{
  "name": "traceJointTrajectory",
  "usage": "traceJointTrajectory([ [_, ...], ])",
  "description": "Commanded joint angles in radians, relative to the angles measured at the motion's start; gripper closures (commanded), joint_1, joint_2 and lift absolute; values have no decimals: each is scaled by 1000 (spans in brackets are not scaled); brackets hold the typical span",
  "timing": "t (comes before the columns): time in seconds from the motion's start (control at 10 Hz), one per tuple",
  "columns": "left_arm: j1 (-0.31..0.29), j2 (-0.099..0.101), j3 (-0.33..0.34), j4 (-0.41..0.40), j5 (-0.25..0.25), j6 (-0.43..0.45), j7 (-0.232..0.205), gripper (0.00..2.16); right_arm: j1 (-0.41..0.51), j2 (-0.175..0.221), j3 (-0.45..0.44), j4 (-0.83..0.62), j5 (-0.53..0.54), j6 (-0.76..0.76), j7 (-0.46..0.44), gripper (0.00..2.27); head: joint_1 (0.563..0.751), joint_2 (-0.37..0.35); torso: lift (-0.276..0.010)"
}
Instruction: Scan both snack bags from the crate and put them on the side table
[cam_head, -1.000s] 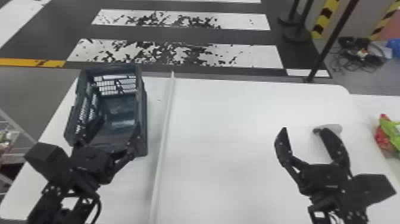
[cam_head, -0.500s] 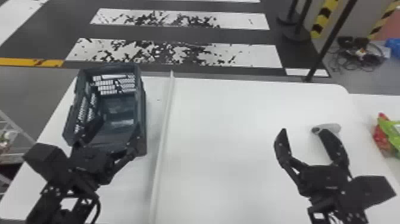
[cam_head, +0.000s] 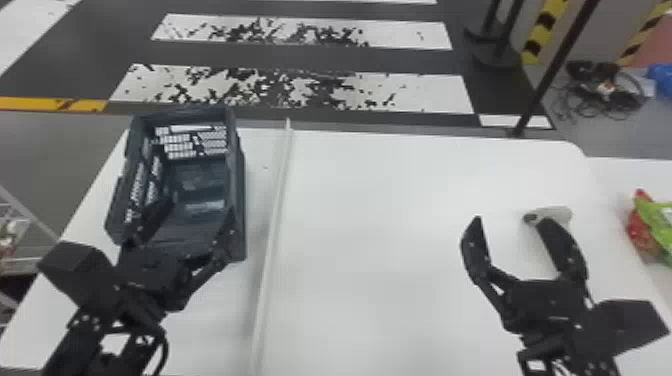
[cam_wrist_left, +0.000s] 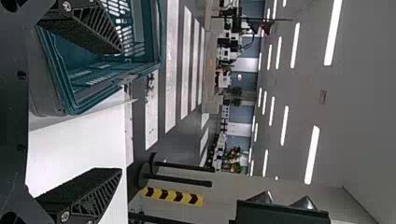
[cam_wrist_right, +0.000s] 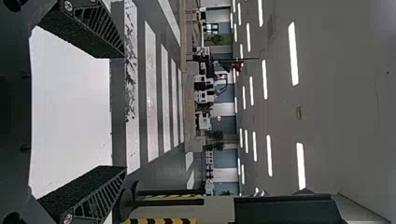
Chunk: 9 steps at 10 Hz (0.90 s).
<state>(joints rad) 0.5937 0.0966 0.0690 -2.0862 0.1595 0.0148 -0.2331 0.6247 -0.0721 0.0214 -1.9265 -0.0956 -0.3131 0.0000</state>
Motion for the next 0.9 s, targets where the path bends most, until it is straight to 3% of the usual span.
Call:
traceJointTrajectory([
  [0.0,0,0,0,0,0,0,0,97,0,0,2,0,-1,-1,0,73,695,-12,-87],
  [0.8,2,-15,0,0,-14,6,0,97,-5,-9,3,0,-7,3,0,73,695,-12,-87],
])
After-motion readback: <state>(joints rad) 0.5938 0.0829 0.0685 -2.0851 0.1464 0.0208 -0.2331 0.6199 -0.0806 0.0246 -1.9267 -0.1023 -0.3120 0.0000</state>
